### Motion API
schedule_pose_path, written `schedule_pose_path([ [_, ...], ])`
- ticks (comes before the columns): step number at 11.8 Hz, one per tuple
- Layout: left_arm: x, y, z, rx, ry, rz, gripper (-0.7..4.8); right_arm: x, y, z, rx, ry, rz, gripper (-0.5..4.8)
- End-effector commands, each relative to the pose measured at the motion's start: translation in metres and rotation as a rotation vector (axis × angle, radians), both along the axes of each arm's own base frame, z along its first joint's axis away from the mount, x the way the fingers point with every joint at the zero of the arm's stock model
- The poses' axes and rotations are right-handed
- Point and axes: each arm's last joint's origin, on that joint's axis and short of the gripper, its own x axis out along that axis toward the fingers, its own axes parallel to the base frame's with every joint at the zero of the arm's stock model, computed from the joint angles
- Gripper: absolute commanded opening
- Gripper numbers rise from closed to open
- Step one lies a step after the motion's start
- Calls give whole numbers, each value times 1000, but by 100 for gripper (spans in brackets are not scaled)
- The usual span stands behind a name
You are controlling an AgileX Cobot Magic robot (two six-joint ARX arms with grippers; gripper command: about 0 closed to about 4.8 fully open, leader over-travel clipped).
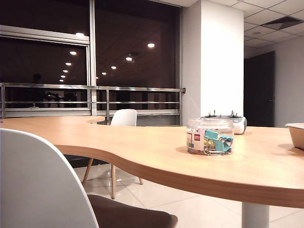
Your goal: Pick up the box filled with clips, pour some clips from it into the rectangular paper box, and then put the clip box back on the table.
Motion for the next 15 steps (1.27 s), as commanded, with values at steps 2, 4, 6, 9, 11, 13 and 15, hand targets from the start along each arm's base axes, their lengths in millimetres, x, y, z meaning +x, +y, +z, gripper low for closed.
schedule_pose_path([
  [2,1,-2,-7,30,56,-9,4,17,-5,-23,32,70,14,274],
  [4,1,-1,-8,36,71,-9,36,24,-7,-36,49,120,13,274],
  [6,1,-1,-8,34,68,-8,36,31,-10,-49,61,153,13,274],
  [9,1,-2,-7,28,66,-15,36,58,-21,-97,60,247,-30,261],
  [11,1,-2,-7,28,66,-14,35,63,-24,-110,56,265,-42,222],
  [13,1,-2,-7,26,61,-15,36,65,-24,-115,59,277,-41,177],
  [15,1,-2,-6,24,55,-14,35,68,-23,-129,71,318,-35,138],
])
